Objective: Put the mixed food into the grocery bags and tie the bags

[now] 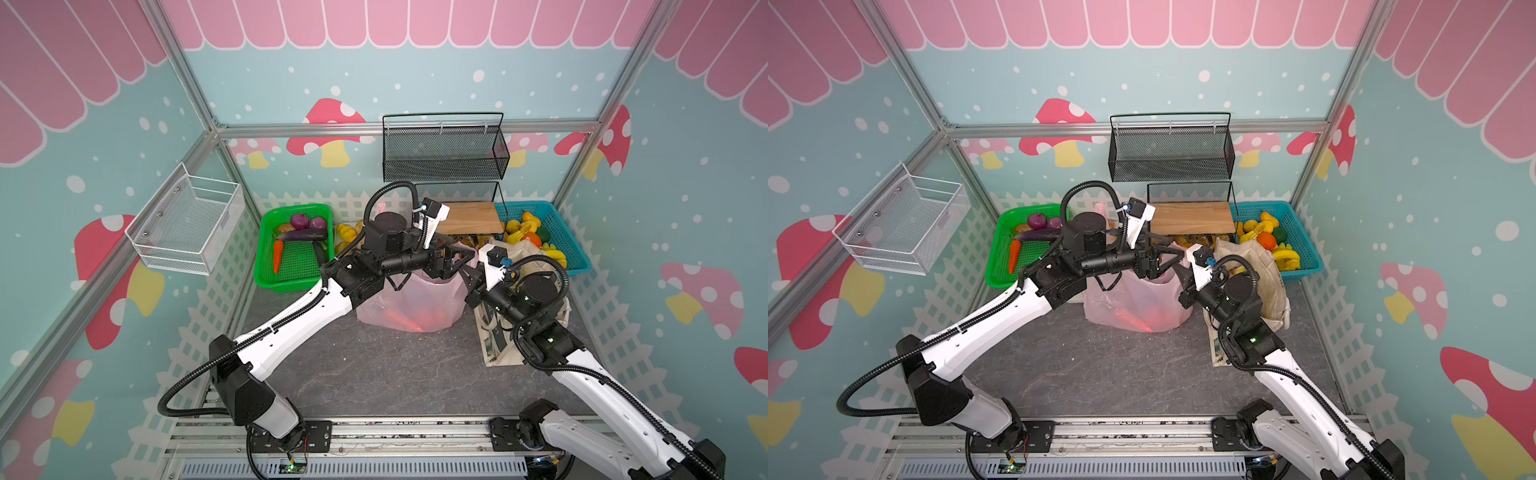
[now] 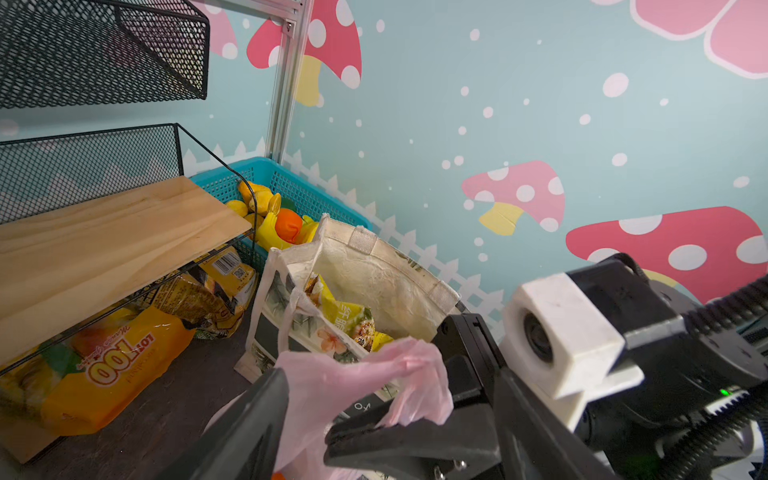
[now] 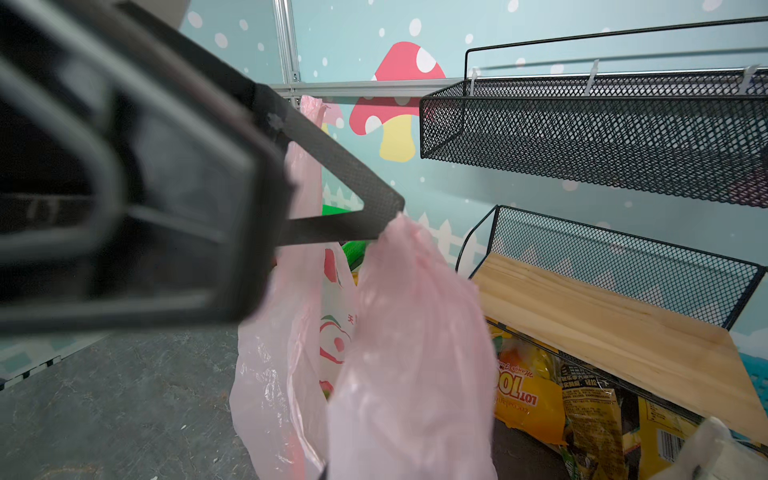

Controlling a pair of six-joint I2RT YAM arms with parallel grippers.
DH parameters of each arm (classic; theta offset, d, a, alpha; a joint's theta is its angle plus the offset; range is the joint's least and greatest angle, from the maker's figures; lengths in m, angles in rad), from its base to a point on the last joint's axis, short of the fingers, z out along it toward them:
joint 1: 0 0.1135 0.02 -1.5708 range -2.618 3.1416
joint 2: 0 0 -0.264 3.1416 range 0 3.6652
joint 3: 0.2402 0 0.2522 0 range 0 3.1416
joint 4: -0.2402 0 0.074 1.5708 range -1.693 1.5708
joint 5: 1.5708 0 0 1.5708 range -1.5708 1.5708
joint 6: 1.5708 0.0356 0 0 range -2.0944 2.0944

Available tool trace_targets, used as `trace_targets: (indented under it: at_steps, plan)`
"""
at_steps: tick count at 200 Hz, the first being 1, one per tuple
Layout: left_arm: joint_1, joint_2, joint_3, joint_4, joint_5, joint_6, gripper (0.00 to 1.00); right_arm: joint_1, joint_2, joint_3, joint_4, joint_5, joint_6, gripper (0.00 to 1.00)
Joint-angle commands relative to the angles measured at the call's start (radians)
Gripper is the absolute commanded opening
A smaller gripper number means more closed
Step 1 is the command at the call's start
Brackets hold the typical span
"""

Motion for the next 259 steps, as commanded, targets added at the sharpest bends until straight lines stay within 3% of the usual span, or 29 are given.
trace_targets:
  at_steps: [1,42,70,137,150,163,176,195,209,222,240,259]
  plan:
    - [-0.007,0.028,0.044,0.019,0.027,-0.011,0.80,-0.006,-0.001,-0.011,0.045,-0.018,0.010,0.03]
    - [-0.012,0.072,0.071,0.010,0.024,-0.013,0.80,-0.006,0.005,-0.011,0.055,-0.022,0.014,0.03]
    - [-0.015,0.100,0.093,0.006,0.027,-0.020,0.73,-0.006,0.019,-0.011,0.065,-0.031,0.017,0.03]
    - [-0.015,0.132,0.137,-0.004,0.020,0.002,0.36,-0.017,0.008,-0.039,0.052,0.004,0.000,0.04]
    - [-0.012,0.129,0.138,0.000,0.024,-0.007,0.26,-0.022,-0.009,-0.049,0.026,0.020,-0.013,0.13]
    - [-0.008,0.120,0.129,0.015,0.032,-0.025,0.19,-0.027,-0.038,-0.067,-0.010,0.060,-0.038,0.37]
    - [-0.007,0.108,0.112,0.037,0.035,-0.045,0.15,-0.036,-0.087,-0.102,-0.034,0.100,-0.060,0.49]
    - [-0.006,0.096,0.083,0.072,0.045,-0.081,0.10,-0.041,-0.139,-0.144,-0.012,0.070,-0.093,0.60]
    - [-0.006,0.090,0.066,0.098,0.049,-0.117,0.07,-0.041,-0.145,-0.162,0.042,0.028,-0.099,0.77]
    - [-0.007,0.089,0.058,0.115,0.054,-0.145,0.05,-0.040,-0.130,-0.169,0.104,-0.015,-0.098,0.85]
    - [-0.007,0.088,0.048,0.129,0.054,-0.174,0.02,-0.038,-0.086,-0.161,0.205,-0.072,-0.081,0.87]
    - [-0.007,0.085,0.038,0.144,0.054,-0.200,0.00,-0.038,-0.036,-0.149,0.289,0.015,-0.045,0.87]
